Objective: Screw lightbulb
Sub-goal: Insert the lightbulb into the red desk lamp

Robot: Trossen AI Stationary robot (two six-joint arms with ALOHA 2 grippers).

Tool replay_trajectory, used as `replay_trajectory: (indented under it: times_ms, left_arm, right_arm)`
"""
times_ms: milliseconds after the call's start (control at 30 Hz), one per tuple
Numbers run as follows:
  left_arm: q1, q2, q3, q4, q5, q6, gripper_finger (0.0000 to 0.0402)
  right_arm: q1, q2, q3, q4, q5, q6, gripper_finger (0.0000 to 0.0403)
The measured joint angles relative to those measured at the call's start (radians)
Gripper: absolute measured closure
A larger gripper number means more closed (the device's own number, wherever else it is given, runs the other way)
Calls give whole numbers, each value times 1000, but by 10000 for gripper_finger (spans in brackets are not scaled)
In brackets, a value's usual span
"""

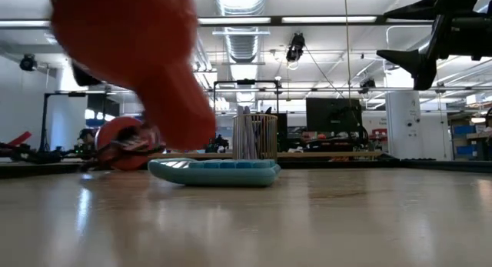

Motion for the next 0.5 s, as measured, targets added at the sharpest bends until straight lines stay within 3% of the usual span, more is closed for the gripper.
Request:
replay_trajectory:
  times_ms: [167,500]
  left_arm:
    - [100,86,2,130,73,59,397]
    - [127,273,176,99,93,131,391]
  right_arm:
    - [0,0,0,39,0,0,71]
    - [0,0,0,161,1,34,71]
